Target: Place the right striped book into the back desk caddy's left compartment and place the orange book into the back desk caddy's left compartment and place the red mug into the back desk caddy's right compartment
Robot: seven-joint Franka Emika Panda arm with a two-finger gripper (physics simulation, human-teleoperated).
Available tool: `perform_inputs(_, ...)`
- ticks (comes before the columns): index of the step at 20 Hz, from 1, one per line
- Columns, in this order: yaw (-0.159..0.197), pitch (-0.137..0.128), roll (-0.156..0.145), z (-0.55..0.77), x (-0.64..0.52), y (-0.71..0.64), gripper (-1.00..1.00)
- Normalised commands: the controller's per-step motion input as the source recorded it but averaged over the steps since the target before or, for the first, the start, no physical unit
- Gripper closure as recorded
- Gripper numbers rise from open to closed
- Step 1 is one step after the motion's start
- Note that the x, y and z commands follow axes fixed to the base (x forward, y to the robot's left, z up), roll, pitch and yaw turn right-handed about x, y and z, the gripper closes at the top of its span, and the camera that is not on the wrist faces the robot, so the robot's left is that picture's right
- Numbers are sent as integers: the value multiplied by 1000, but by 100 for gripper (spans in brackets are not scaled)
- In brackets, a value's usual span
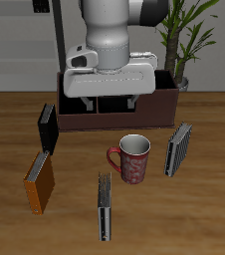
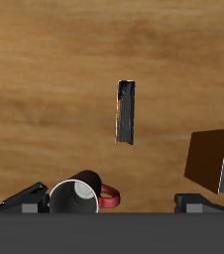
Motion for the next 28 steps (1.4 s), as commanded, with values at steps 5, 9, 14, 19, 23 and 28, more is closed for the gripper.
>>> perform_inputs(5,16,-22,25,-104,450,181,-100)
perform_inputs(9,4,-17,-3,-198,404,147,-100)
perform_inputs(14,-18,-14,1,-144,275,10,-100)
perform_inputs(19,-36,-22,-11,-138,206,-88,-100)
perform_inputs(23,-31,-10,24,-260,121,-188,-100)
perform_inputs(28,0,20,-8,-344,90,-149,-100)
